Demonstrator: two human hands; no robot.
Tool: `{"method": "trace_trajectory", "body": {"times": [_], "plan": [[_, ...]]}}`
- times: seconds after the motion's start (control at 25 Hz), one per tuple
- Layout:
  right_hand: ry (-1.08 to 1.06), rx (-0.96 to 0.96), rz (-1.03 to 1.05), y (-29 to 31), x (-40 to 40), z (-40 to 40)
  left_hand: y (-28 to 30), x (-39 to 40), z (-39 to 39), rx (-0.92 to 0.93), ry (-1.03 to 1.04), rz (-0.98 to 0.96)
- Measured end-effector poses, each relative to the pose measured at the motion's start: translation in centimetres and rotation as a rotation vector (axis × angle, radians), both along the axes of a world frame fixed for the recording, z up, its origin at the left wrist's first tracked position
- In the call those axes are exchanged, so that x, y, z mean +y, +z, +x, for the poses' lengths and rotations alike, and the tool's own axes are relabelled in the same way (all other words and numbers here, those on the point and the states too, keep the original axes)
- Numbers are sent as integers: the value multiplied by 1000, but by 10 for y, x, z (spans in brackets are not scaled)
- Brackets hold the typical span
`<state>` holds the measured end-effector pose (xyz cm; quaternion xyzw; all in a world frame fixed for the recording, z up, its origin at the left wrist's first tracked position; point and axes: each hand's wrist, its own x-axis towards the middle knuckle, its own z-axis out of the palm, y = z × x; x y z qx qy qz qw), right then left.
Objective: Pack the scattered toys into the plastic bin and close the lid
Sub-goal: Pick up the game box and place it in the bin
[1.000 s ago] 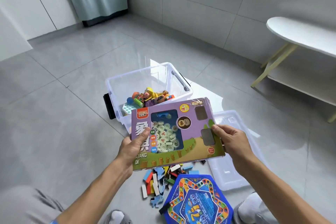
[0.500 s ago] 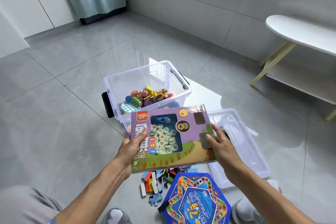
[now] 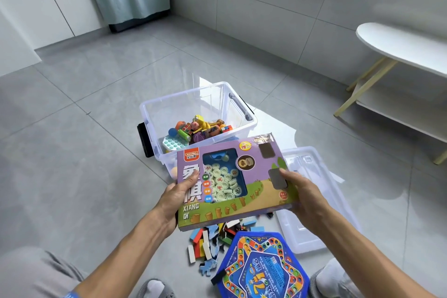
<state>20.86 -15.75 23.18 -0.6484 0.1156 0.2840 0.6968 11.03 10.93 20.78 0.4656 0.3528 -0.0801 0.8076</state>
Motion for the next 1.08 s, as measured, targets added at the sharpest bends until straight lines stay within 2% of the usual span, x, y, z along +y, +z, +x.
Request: {"method": "trace_trajectory", "body": {"times": [0.24,0.4,0.6,0.72,0.8,0.96,1.08], "plan": [[0,-54,-38,9,10,17,-5,11,-5,-60,-2,7],[-21,-134,-142,4,19,9,-10,16,-8,-65,47,37],[105,-104,-218,1,15,3,-8,17,-7,-86,53,56],[242,-24,-87,-4,10,-2,-6,18,-2,-60,116,128],[255,33,-2,-8,4,-3,-7,22,2,8,209,189],[71,41,57,-14,4,-12,-4,19,5,117,188,170],[-48,-16,75,-7,21,6,0,22,11,70,287,156]]}}
